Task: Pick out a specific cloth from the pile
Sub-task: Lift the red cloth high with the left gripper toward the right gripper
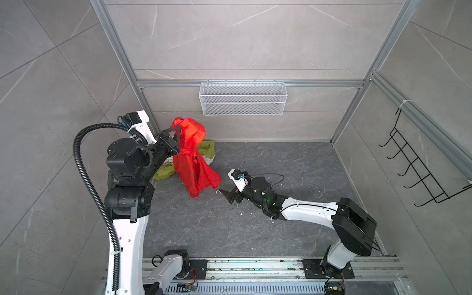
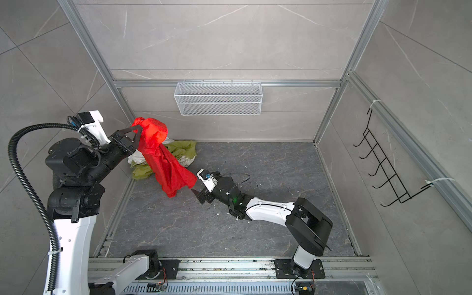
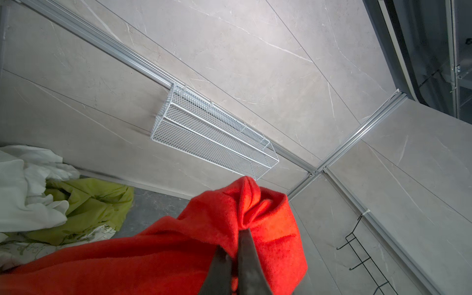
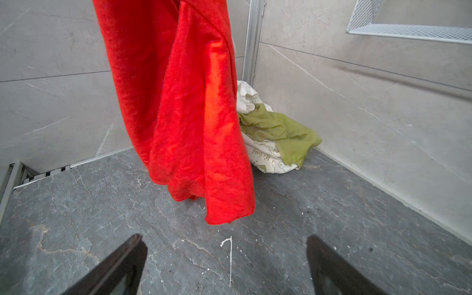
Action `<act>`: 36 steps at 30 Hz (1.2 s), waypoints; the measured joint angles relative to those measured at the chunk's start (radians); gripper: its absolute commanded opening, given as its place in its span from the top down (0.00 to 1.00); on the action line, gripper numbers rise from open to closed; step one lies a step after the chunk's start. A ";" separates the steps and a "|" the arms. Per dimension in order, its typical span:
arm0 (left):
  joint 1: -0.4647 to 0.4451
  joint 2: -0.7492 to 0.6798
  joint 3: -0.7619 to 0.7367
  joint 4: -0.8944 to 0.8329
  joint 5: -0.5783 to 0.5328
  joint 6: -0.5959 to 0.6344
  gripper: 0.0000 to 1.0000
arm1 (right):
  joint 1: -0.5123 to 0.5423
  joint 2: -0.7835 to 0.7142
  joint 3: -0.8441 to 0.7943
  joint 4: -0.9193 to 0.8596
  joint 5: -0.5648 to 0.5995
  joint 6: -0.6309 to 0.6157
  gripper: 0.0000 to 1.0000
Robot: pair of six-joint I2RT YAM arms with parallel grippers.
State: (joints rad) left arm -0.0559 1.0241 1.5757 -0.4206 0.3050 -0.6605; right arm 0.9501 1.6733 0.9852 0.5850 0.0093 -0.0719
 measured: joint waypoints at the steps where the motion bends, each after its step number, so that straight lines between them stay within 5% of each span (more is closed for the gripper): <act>1: -0.019 0.001 -0.005 0.005 -0.014 -0.003 1.00 | 0.000 -0.002 -0.002 0.002 -0.002 0.000 0.00; 9: -0.192 0.035 -0.004 -0.002 -0.160 0.022 1.00 | 0.000 -0.027 -0.047 0.019 -0.003 0.000 0.00; 21: -0.193 0.140 0.269 0.003 -0.245 0.074 1.00 | 0.000 -0.041 -0.059 0.042 -0.002 -0.001 0.00; 36: -0.197 0.210 0.395 0.018 -0.224 0.091 1.00 | 0.000 -0.089 -0.059 0.041 0.005 -0.027 0.00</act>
State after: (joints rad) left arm -0.2527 1.2339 1.9705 -0.4030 0.0811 -0.5697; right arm 0.9501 1.5841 0.9264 0.6258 0.0147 -0.0986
